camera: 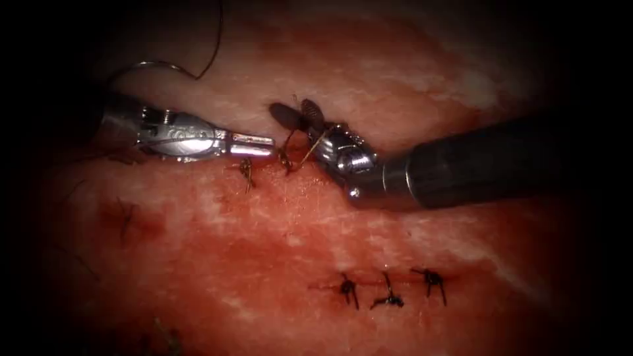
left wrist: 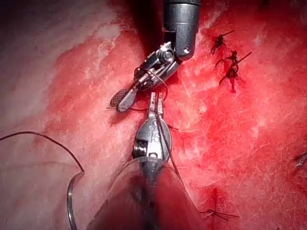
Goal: Wound Closure
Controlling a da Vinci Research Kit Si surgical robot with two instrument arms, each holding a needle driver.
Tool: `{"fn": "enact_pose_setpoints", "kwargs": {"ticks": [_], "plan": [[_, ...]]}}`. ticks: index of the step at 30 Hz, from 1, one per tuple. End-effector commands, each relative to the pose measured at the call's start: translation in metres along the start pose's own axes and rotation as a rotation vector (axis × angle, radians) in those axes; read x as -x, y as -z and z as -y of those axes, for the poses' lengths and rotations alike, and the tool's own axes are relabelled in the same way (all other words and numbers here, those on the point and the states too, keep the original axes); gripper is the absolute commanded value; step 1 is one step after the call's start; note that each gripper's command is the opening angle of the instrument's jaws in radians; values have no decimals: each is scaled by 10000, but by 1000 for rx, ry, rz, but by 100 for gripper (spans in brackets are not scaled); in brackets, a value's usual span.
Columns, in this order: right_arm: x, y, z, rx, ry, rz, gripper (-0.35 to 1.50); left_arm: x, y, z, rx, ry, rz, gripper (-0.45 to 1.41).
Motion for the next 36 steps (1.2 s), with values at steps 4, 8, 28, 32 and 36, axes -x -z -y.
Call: {"fn": "enact_pose_setpoints", "kwargs": {"ticks": [4, 8, 28, 32, 36], "plan": [[18, -12, 3, 14, 6, 4, 69, 8, -6, -6, 1, 0, 4, -45], [29, -25, 1, 20, 16, 23, 67, 9, -5, -6, 2, 0, 4, -45], [-5, 23, 53, -24, 86, 51, -35, 13, 14, 5, 11, 10, 12, -45], [-7, 42, 66, -33, 105, 39, -35, 17, 25, 14, 0, 26, 28, -45], [-2, 59, 75, -37, 131, 34, -35, 27, 35, 27, -12, 43, 57, -45]]}}
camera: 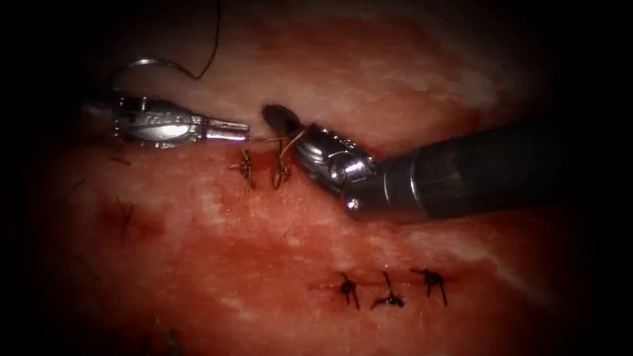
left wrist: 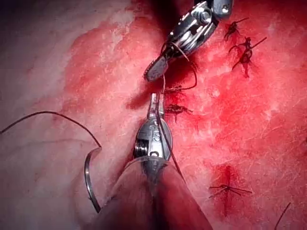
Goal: Wound Closure
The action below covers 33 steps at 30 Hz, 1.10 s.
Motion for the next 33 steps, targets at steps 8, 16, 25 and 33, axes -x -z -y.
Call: {"fn": "enact_pose_setpoints", "kwargs": {"ticks": [8, 16, 25, 33], "plan": [[19, 15, 8, -6, 38, -2, -35, 26, -9, 35, -17, 31, 60, -45], [36, 33, 2, -27, 76, 14, -35, 30, -26, 107, -44, 45, 82, -45], [67, 38, -22, -190, 143, 119, -35, 20, -51, 163, -78, 58, 98, -45], [72, 47, -12, -216, 191, 124, -35, 7, -60, 196, -104, 73, 102, -45]]}}
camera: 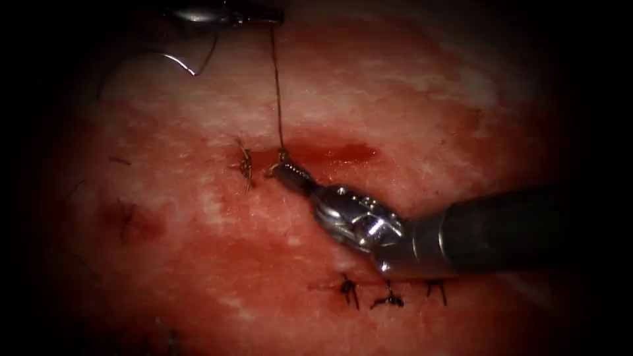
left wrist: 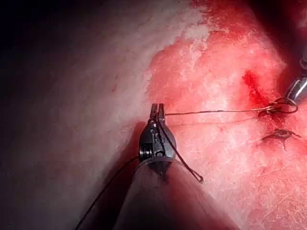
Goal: Wound Closure
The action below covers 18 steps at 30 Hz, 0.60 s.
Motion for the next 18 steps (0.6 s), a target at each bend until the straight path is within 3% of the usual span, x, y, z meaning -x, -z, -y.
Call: {"fn": "enact_pose_setpoints", "kwargs": {"ticks": [1, 9, 18], "plan": [[9, -1, 6, 0, 0, 1, -35, 4, -7, 1, -6, 2, 2, -45], [15, 4, 8, -6, 41, 2, -35, -10, -13, 37, -52, -10, 10, -45], [31, 5, 10, 0, 73, 41, -35, 3, -27, 51, -84, -24, 16, -45]]}}
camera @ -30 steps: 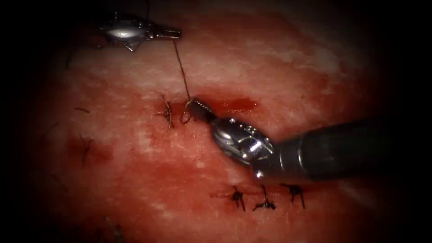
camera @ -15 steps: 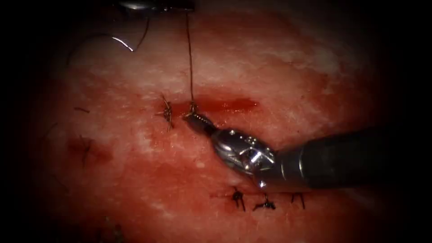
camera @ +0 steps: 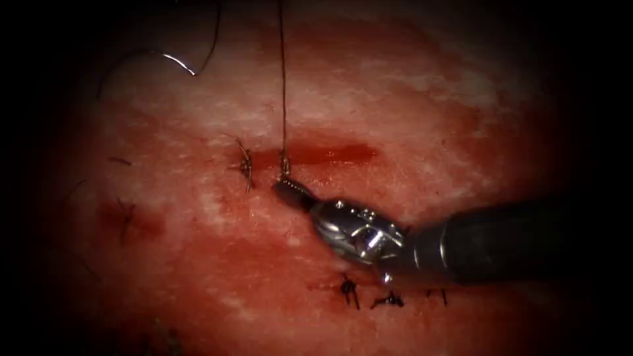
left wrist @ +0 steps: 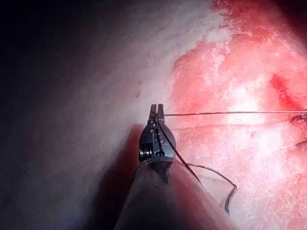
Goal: Wound Closure
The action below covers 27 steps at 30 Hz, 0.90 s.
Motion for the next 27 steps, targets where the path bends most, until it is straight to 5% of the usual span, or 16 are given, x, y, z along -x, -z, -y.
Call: {"fn": "enact_pose_setpoints", "kwargs": {"ticks": [1, 27], "plan": [[11, -4, 4, -1, 0, 3, -35, 5, -7, -3, 2, 0, -1, -45], [44, 2, 14, 5, 54, 46, -35, -26, 10, 21, -147, -114, 38, -45]]}}
